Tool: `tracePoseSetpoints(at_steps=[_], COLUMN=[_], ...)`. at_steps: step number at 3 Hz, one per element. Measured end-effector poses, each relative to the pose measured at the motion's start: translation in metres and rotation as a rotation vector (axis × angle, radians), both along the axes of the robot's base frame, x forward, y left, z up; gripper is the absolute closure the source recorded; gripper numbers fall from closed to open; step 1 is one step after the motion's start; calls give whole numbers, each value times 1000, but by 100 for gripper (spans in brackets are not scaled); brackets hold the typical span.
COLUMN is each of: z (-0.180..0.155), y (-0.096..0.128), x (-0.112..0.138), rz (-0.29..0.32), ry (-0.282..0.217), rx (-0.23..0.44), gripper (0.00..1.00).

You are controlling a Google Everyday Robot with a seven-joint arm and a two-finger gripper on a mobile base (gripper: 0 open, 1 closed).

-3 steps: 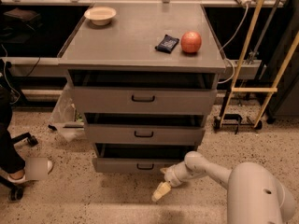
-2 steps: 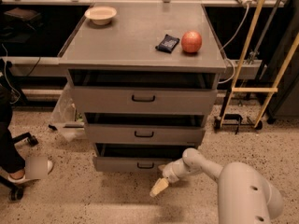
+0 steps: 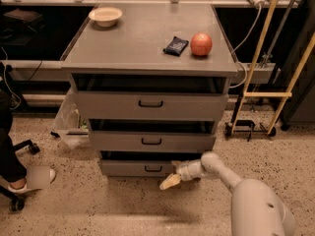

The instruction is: Close bottom drawer

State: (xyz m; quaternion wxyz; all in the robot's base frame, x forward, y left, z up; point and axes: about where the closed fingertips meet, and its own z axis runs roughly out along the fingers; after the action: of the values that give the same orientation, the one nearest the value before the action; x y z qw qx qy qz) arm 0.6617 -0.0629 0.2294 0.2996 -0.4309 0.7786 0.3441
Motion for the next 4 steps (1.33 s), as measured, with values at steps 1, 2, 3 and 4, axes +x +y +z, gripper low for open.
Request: tracePoseSetpoints(at_steps=[1, 2, 3, 4], z=[15, 20, 20, 22], y=[-7, -10, -10, -15], x=[15, 20, 20, 12], rz=[-67, -97, -97, -120], ry=[-72, -116, -116, -111], rx=[76, 142, 142, 108], gripper=[0, 0, 0, 0])
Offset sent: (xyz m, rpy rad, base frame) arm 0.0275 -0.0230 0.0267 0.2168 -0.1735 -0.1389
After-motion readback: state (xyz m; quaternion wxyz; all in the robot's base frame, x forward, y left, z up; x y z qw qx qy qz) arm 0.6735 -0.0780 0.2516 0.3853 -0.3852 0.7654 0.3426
